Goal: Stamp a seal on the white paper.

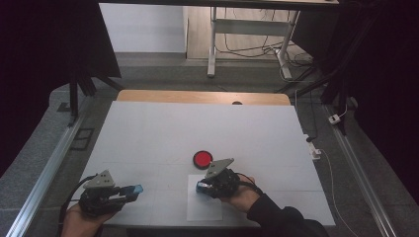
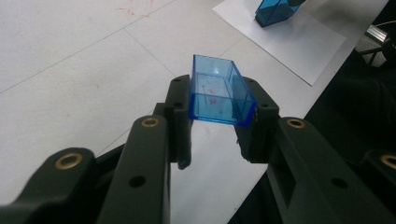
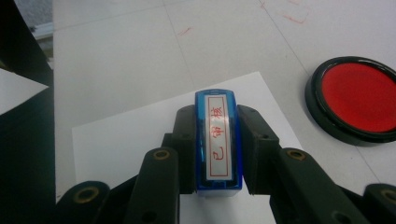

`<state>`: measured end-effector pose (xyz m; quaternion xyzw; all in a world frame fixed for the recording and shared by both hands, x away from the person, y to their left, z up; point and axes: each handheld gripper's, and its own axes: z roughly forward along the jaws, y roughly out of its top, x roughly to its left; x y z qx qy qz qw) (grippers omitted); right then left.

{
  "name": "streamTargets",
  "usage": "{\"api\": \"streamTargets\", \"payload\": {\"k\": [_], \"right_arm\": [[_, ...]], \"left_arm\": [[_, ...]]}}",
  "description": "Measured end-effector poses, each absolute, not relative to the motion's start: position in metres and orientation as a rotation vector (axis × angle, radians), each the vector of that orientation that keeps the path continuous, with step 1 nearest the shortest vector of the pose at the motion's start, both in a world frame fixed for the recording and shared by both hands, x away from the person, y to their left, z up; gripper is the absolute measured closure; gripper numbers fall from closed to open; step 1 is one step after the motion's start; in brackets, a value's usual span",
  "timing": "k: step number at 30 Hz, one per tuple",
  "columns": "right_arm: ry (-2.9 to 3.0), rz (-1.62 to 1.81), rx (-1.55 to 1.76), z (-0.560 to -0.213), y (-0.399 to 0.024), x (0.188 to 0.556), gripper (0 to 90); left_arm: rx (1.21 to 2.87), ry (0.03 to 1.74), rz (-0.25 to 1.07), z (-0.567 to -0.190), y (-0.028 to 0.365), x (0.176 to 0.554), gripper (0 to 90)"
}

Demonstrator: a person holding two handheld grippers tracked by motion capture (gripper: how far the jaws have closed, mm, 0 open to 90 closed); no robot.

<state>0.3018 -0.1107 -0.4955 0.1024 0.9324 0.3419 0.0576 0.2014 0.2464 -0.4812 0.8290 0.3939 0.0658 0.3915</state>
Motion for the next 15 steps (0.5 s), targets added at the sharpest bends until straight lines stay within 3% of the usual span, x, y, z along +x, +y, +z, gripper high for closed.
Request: {"api": "streamTargets", "payload": {"k": [15], "right_arm": [[2.821,1.031,0.32,-0.4959,-0.1105,0.3004,70.7]], "left_arm": [[2.106,1.004,0.167,-0.4813,0.2463,0.2017,68.1]]}}
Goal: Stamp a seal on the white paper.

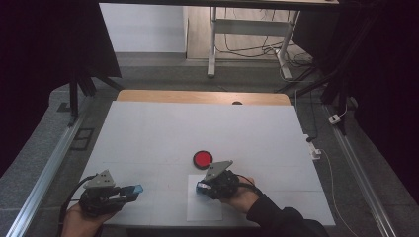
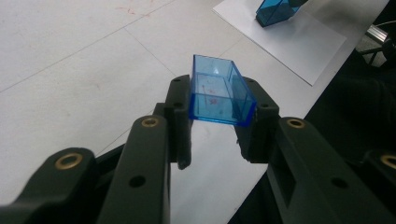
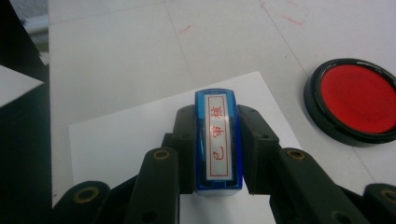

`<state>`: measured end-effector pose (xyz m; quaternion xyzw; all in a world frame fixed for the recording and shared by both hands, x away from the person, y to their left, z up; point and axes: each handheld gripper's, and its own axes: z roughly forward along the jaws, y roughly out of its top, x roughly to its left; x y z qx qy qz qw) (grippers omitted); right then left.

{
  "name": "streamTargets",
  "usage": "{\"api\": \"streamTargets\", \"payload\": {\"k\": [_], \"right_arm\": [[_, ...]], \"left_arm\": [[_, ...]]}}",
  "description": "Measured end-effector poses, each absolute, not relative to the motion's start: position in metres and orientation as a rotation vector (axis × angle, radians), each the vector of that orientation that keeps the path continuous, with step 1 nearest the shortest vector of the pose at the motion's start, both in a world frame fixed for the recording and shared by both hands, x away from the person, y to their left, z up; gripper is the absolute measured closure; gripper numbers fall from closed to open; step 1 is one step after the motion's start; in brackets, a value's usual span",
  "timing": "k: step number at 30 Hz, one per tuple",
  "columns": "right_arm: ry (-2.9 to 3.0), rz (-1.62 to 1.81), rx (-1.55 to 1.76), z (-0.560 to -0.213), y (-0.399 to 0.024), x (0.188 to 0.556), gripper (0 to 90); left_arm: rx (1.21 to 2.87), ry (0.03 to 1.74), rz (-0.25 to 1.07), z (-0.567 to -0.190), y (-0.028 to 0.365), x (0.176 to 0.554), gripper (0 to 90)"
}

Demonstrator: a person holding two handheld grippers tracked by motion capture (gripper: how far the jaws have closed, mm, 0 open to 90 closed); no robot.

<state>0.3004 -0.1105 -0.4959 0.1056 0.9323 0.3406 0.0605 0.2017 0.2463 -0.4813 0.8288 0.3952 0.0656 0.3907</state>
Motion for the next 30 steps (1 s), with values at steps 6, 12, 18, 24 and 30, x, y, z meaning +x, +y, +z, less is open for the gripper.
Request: {"api": "streamTargets", "payload": {"k": [6,12,18,24,30], "right_arm": [[2.861,1.113,0.406,-0.499,-0.116,0.31,70.7],[2.896,1.181,0.49,-0.501,-0.12,0.319,70.7],[2.896,1.161,0.468,-0.5,-0.119,0.318,70.7],[2.85,1.085,0.368,-0.498,-0.114,0.308,70.7],[2.829,1.032,0.32,-0.496,-0.111,0.302,70.6]], "left_arm": [[2.105,1.005,0.164,-0.481,0.246,0.202,68.1],[2.106,1.005,0.164,-0.481,0.246,0.202,68.1],[2.105,1.006,0.164,-0.481,0.246,0.202,68.1],[2.106,1.005,0.165,-0.481,0.246,0.202,68.1],[2.106,1.005,0.165,-0.481,0.246,0.202,68.1]]}}
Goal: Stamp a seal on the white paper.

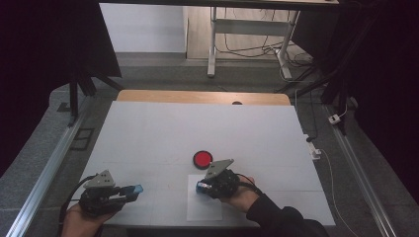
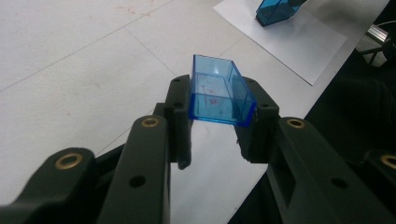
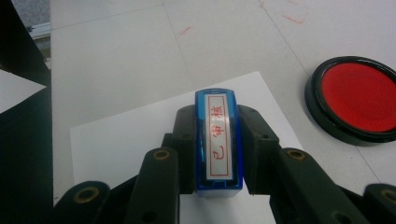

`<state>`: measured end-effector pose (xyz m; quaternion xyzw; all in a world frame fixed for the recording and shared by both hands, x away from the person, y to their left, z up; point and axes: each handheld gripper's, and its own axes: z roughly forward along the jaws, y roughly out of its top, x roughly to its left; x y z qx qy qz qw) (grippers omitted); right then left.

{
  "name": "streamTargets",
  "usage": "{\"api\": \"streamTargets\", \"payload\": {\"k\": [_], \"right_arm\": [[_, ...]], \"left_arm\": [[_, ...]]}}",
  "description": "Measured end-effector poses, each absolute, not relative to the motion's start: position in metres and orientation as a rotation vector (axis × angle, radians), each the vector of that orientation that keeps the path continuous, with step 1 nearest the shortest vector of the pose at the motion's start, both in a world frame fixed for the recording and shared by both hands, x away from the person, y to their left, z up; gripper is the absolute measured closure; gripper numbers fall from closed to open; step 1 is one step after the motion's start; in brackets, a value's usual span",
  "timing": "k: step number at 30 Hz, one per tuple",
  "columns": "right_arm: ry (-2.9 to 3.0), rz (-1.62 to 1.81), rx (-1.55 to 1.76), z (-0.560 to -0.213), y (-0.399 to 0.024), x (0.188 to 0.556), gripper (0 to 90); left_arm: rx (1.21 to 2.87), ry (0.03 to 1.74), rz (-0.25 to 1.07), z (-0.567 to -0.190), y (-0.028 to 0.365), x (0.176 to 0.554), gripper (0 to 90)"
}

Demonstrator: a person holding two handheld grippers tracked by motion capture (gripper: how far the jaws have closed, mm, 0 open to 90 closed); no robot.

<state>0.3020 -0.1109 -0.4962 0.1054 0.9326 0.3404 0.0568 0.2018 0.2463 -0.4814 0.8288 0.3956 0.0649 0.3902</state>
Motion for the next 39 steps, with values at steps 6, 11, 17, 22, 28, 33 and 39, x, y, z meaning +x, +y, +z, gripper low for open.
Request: {"api": "streamTargets", "payload": {"k": [6,11,17,22,28,33,39], "right_arm": [[2.846,1.044,0.36,-0.496,-0.111,0.305,70.2],[2.853,1.052,0.38,-0.495,-0.112,0.307,70.1],[2.858,1.056,0.373,-0.495,-0.112,0.307,70.1],[2.851,1.096,0.397,-0.492,-0.113,0.308,70.1],[2.821,1.144,0.412,-0.485,-0.116,0.307,70.1],[2.804,1.176,0.431,-0.479,-0.118,0.308,70.1],[2.778,1.218,0.462,-0.471,-0.121,0.309,70.0]], "left_arm": [[2.105,1.007,0.162,-0.481,0.247,0.202,68.1],[2.104,1.005,0.163,-0.481,0.247,0.202,68.0],[2.103,1.005,0.161,-0.481,0.247,0.202,68.1],[2.103,1.004,0.161,-0.481,0.247,0.202,68.1],[2.102,1.004,0.161,-0.481,0.247,0.202,68.1],[2.103,1.004,0.16,-0.481,0.247,0.202,68.1],[2.103,1.004,0.162,-0.481,0.247,0.202,68.0]]}}
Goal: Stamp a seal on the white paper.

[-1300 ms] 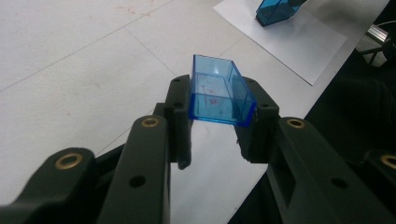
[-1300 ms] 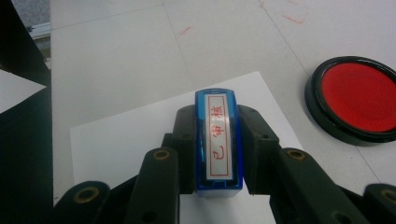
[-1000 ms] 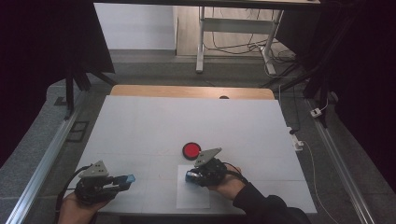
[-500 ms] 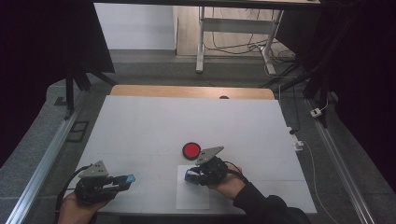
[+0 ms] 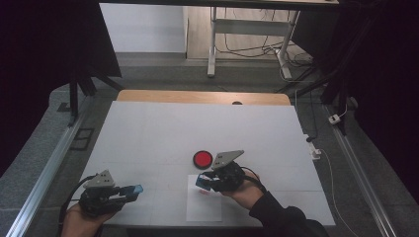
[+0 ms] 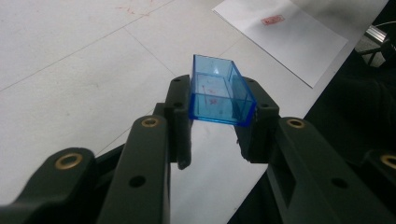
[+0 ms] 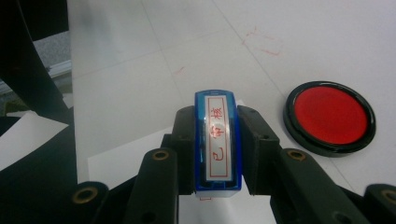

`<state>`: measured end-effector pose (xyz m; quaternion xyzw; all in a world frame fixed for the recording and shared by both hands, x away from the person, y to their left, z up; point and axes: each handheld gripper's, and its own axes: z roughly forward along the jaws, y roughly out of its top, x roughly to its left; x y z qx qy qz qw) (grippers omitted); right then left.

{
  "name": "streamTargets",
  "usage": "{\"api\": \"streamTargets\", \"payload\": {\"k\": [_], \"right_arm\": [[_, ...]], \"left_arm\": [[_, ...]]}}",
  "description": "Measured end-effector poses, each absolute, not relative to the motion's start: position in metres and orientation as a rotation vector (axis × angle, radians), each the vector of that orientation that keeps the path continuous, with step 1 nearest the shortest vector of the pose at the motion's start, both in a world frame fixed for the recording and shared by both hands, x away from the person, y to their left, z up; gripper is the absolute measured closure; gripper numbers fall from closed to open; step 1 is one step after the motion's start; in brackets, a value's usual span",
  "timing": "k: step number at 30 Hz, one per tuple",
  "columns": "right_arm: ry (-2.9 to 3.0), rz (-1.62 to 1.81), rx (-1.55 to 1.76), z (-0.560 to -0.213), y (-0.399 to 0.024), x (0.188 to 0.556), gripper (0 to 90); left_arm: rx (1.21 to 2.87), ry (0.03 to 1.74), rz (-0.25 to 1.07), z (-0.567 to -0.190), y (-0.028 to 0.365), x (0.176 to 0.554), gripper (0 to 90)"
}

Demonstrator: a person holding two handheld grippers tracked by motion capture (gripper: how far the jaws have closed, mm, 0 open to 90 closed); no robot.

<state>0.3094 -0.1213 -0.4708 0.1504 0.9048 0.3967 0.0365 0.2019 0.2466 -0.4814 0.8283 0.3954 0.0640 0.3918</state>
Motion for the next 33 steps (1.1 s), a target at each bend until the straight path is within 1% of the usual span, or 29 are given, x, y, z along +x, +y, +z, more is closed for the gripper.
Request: {"api": "streamTargets", "payload": {"k": [33], "right_arm": [[2.704,1.357,0.452,-0.439,-0.137,0.312,70.1]], "left_arm": [[2.104,0.999,0.159,-0.481,0.247,0.202,68.0]]}}
